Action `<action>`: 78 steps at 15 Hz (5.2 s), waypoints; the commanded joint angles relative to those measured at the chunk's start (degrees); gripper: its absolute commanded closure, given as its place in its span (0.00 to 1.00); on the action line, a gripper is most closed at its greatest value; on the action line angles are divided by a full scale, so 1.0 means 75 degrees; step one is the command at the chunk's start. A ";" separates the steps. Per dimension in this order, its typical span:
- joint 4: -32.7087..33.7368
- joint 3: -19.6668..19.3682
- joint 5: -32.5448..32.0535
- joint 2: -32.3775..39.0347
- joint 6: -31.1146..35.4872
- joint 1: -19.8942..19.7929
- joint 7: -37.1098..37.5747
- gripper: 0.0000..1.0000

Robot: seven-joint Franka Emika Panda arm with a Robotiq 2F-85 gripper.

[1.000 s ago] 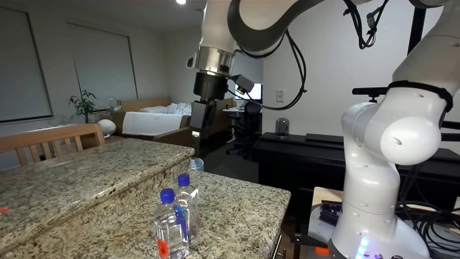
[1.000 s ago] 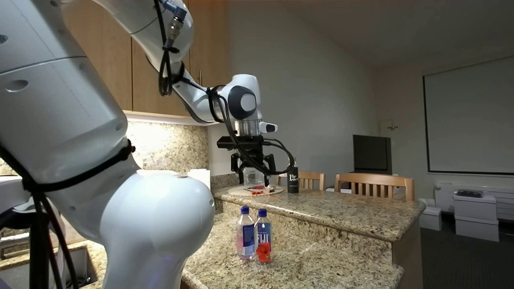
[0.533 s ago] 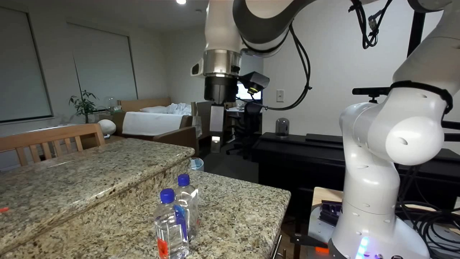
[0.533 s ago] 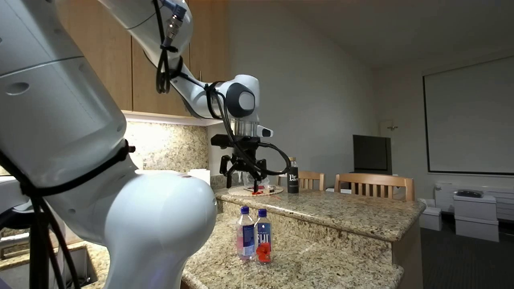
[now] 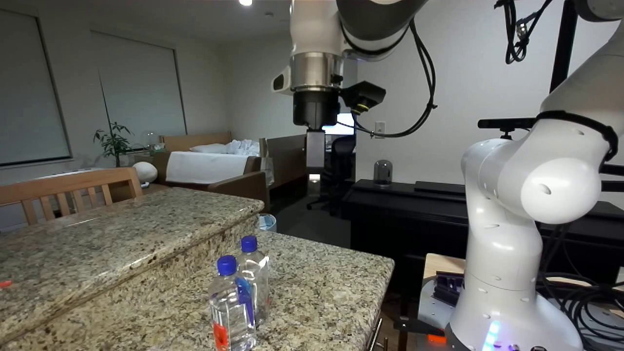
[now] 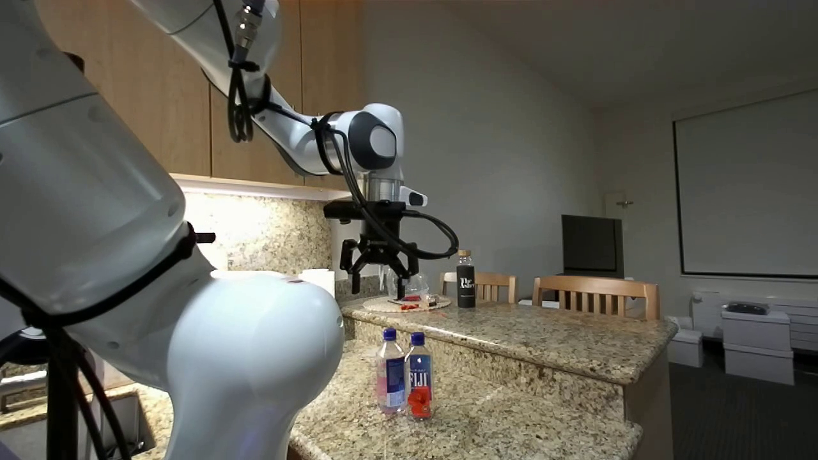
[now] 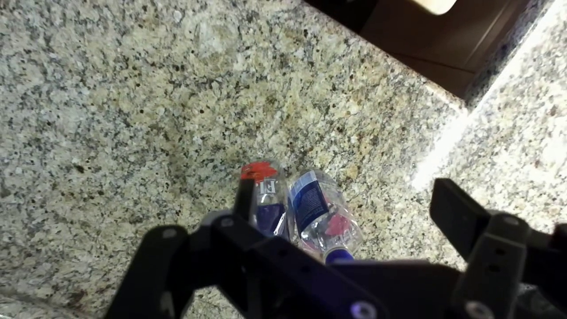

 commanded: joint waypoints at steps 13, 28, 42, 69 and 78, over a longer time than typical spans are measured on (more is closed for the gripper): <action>0.0007 0.0068 0.0045 0.0002 -0.0024 -0.0081 -0.0039 0.00; 0.0091 0.0823 -0.0504 0.2816 0.4439 -0.0694 0.1601 0.00; 0.1559 0.0841 -0.0608 0.4886 0.3407 -0.0874 0.3153 0.54; 0.1202 0.0854 -0.0358 0.3996 0.2291 -0.0699 0.3020 0.32; 0.1009 0.0866 -0.0444 0.4005 0.2598 -0.0664 0.2954 0.76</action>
